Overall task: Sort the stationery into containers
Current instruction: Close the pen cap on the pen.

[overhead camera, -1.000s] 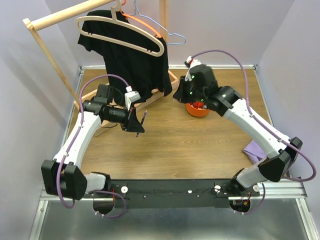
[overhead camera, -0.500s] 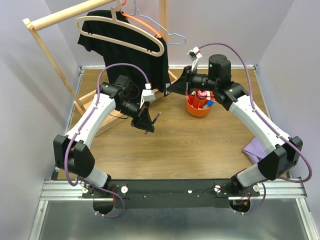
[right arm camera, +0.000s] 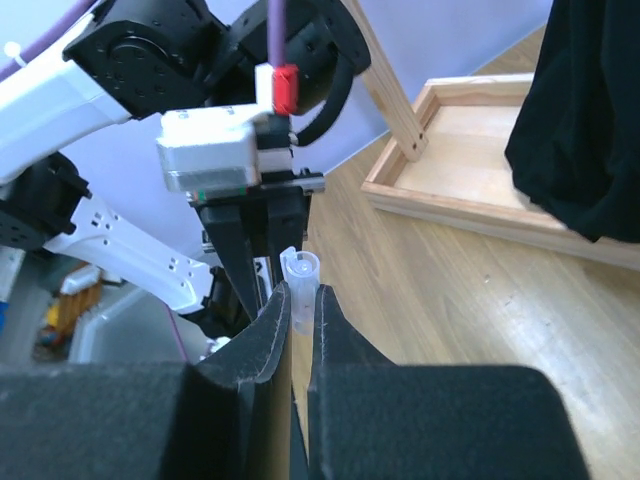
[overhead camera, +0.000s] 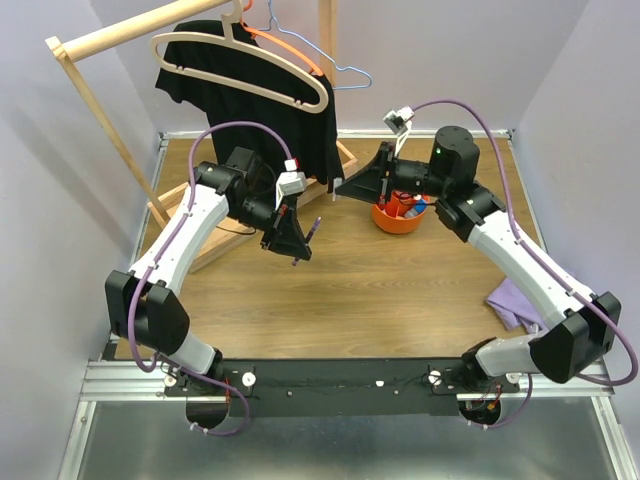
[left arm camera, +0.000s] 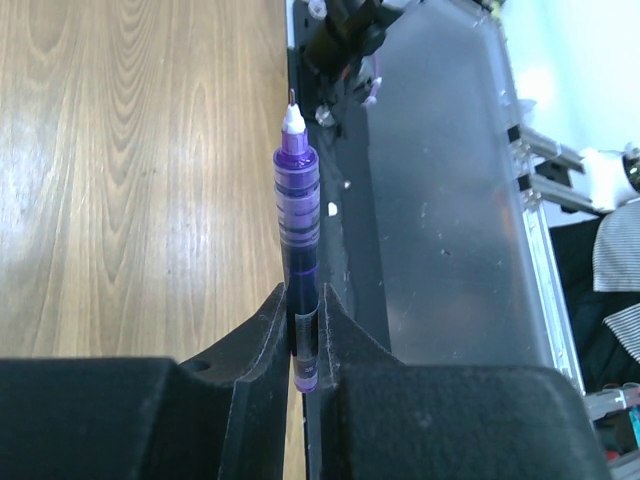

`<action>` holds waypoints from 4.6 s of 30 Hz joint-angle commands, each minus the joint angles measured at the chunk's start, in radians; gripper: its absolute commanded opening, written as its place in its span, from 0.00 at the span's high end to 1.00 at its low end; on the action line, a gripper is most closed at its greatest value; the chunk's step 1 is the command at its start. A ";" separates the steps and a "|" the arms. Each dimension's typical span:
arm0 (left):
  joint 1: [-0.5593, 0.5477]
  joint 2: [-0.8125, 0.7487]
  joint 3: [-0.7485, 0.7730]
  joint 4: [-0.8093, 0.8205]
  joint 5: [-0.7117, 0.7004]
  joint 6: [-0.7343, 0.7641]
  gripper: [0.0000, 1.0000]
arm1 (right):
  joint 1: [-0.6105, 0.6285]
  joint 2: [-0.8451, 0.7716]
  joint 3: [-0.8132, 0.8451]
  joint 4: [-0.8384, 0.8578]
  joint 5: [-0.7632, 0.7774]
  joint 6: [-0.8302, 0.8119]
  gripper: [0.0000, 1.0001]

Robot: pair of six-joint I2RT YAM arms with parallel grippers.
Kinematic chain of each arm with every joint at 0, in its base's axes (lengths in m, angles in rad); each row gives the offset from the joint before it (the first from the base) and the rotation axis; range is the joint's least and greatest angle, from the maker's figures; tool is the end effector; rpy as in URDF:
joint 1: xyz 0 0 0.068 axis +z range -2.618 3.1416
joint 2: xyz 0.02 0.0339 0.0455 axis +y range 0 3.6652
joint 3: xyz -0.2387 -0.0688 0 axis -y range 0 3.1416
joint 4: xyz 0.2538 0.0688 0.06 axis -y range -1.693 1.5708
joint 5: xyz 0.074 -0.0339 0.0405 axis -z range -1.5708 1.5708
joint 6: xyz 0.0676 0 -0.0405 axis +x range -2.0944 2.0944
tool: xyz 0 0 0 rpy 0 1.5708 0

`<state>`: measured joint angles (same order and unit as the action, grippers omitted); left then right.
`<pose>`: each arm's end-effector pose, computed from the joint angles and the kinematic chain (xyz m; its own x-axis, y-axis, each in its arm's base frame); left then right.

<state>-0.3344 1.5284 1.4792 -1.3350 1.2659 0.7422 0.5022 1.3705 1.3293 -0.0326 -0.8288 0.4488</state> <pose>0.2469 -0.1541 0.3068 -0.5045 0.3901 -0.7703 0.8232 -0.0518 -0.5654 0.2810 0.2111 0.3881 -0.4789 0.0715 -0.8749 -0.8456 0.2303 0.4817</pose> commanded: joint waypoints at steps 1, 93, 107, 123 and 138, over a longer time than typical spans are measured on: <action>0.014 0.027 0.042 -0.145 0.119 0.006 1.00 | 0.009 -0.001 -0.048 0.144 0.068 0.125 0.99; 0.054 0.113 0.107 -0.086 0.199 -0.018 1.00 | 0.088 0.036 -0.028 0.178 0.168 0.165 0.99; 0.054 0.099 0.089 -0.070 0.194 -0.032 1.00 | 0.088 0.045 -0.007 0.197 0.188 0.177 0.99; 0.055 0.124 0.107 -0.062 0.190 -0.038 1.00 | 0.088 0.045 -0.008 0.192 0.175 0.186 0.99; 0.054 0.133 0.130 -0.050 0.190 -0.056 1.00 | 0.088 0.045 -0.008 0.198 0.183 0.192 0.99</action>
<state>-0.2871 1.6592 1.5772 -1.3380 1.4311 0.6945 0.5835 1.4246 1.2896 0.1402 -0.6582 0.6327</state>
